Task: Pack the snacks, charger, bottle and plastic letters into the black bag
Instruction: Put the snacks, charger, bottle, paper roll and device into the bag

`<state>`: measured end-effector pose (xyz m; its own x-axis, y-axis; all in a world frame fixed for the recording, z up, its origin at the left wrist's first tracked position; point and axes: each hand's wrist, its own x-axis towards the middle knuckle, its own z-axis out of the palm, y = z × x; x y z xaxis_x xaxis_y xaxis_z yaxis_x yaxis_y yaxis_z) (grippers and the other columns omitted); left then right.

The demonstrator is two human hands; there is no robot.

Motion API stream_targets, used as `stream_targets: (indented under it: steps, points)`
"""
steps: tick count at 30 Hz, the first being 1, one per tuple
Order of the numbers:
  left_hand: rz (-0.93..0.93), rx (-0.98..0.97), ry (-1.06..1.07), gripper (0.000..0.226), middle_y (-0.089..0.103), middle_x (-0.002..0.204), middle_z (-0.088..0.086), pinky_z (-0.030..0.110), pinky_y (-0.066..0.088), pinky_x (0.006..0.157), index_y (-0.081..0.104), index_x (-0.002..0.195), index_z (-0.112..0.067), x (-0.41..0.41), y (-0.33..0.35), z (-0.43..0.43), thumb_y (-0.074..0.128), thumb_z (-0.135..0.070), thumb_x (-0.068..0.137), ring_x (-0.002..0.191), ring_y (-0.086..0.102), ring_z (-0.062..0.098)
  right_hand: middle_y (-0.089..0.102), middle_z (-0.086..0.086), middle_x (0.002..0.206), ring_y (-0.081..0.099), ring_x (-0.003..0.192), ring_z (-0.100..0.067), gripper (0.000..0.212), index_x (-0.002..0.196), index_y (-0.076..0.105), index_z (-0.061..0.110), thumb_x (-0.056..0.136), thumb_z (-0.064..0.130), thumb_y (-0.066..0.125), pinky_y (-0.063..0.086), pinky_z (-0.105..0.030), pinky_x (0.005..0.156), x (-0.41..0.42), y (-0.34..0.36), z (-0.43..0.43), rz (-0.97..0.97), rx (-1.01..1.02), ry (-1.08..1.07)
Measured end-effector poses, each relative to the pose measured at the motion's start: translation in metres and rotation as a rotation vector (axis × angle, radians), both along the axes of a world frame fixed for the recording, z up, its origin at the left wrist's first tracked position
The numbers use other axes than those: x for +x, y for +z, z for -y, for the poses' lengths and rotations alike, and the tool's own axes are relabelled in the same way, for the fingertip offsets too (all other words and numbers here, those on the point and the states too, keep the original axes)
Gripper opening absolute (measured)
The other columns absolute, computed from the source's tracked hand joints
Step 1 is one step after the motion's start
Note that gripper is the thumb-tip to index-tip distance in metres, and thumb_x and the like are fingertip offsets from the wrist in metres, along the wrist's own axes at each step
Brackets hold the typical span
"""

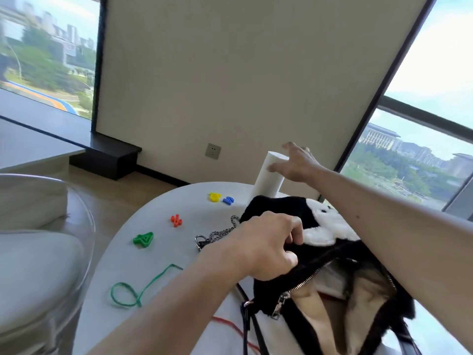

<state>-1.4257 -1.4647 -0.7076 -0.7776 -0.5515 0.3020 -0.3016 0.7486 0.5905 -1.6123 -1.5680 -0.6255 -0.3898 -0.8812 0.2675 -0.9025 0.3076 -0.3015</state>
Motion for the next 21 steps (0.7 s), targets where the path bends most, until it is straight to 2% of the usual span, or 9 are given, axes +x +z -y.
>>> stream_targets:
  steps: [3, 6, 9, 13, 16, 19, 21]
  points:
    - [-0.027, 0.057, 0.121, 0.027, 0.060, 0.115, -0.006, 0.037, 0.052, 0.091, 0.059, 0.112, -0.027, 0.007, -0.004, 0.012, 0.060, -0.021, 0.086, 0.098, 0.061, 0.018, 0.044, -0.009, 0.144, 0.046, 0.129, -0.029, 0.078, 0.145, 0.040, 0.025, 0.081, 0.060, 0.068, 0.042, -0.040, 0.100, -0.008, -0.012, 0.016, 0.071, -0.019, -0.044]
    - [-0.068, 0.090, 0.209, 0.026, 0.061, 0.115, -0.007, 0.038, 0.052, 0.091, 0.059, 0.111, -0.027, 0.007, -0.004, 0.017, 0.059, -0.023, 0.085, 0.097, 0.062, 0.018, 0.049, -0.008, 0.133, 0.050, 0.108, -0.026, 0.066, 0.131, 0.046, 0.027, 0.079, 0.059, 0.070, 0.043, -0.038, 0.088, -0.009, -0.025, 0.022, 0.147, -0.149, -0.091]
    - [-0.138, 0.108, 0.305, 0.026, 0.062, 0.112, -0.008, 0.034, 0.051, 0.091, 0.060, 0.111, -0.028, 0.005, -0.003, 0.018, 0.059, -0.026, 0.085, 0.099, 0.061, 0.015, 0.054, -0.007, 0.124, 0.043, 0.093, -0.021, 0.055, 0.119, 0.049, 0.028, 0.077, 0.052, 0.074, 0.036, -0.034, 0.077, -0.004, -0.028, 0.020, 0.175, -0.268, -0.091]
    - [-0.299, 0.113, 0.419, 0.029, 0.060, 0.115, -0.010, 0.031, 0.047, 0.094, 0.060, 0.116, -0.026, 0.001, 0.004, 0.013, 0.060, -0.027, 0.087, 0.110, 0.052, 0.014, 0.059, -0.002, 0.119, 0.045, 0.104, -0.020, 0.052, 0.112, 0.050, 0.030, 0.072, 0.052, 0.075, 0.038, -0.034, 0.080, 0.005, -0.008, -0.010, 0.204, -0.502, -0.020]
    - [-0.439, -0.009, 0.459, 0.037, 0.053, 0.121, -0.012, 0.029, 0.043, 0.096, 0.054, 0.125, -0.024, -0.004, 0.018, 0.003, 0.061, -0.026, 0.088, 0.115, 0.046, 0.012, 0.063, 0.005, 0.105, 0.055, 0.106, -0.020, 0.051, 0.105, 0.050, 0.032, 0.069, 0.055, 0.077, 0.044, -0.034, 0.080, 0.016, 0.016, -0.056, 0.246, -0.663, 0.086]
    - [-0.510, -0.194, 0.455, 0.055, 0.044, 0.129, -0.011, 0.028, 0.038, 0.101, 0.044, 0.138, -0.024, -0.009, 0.034, -0.015, 0.064, -0.029, 0.087, 0.119, 0.040, 0.012, 0.066, 0.001, 0.097, 0.069, 0.092, -0.021, 0.052, 0.102, 0.053, 0.032, 0.063, 0.059, 0.076, 0.059, -0.048, 0.077, 0.031, 0.031, -0.122, 0.337, -0.753, 0.191]
    - [-0.496, -0.277, 0.425, 0.062, 0.042, 0.128, -0.009, 0.028, 0.036, 0.101, 0.039, 0.139, -0.025, -0.015, 0.042, -0.029, 0.066, -0.037, 0.084, 0.115, 0.040, 0.012, 0.070, -0.001, 0.096, 0.072, 0.084, -0.018, 0.051, 0.099, 0.055, 0.034, 0.061, 0.061, 0.075, 0.061, -0.049, 0.071, 0.038, 0.031, -0.168, 0.371, -0.820, 0.213]
